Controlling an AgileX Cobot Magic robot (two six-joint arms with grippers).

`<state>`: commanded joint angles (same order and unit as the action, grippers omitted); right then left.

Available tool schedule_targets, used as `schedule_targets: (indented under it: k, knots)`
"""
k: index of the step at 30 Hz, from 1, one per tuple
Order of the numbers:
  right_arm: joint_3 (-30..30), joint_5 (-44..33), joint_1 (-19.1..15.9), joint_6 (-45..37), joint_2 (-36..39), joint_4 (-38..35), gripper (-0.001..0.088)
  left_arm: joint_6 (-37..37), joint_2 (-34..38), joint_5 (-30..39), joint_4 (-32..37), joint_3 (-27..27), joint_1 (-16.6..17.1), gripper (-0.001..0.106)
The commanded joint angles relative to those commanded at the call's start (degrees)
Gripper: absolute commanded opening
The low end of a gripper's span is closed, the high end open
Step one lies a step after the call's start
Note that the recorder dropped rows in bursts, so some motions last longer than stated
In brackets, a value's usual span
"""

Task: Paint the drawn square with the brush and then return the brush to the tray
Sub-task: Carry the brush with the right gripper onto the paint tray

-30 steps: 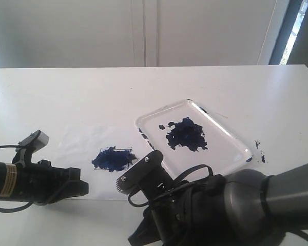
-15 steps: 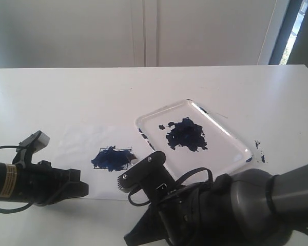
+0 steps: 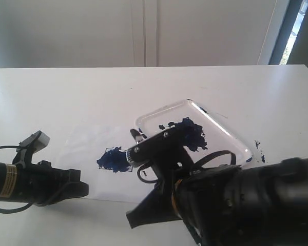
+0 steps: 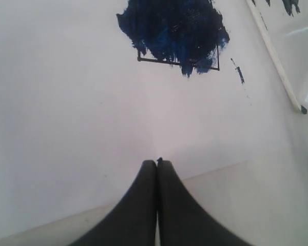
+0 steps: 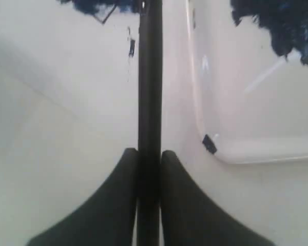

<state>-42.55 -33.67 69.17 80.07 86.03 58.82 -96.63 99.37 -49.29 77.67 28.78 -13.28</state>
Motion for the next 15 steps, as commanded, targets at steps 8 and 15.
schedule_targets:
  k: [8,15]
  knots:
    - [0.0,-11.2,-0.3,-1.0,-1.5,-0.4,0.0000,0.0,0.0,-0.5,-0.3,0.0,0.0,0.000]
    - [0.0,-12.4,-3.2,-0.5,4.3,0.2,0.0000,5.8,0.0,-6.9,-1.7,0.0,0.0,0.000]
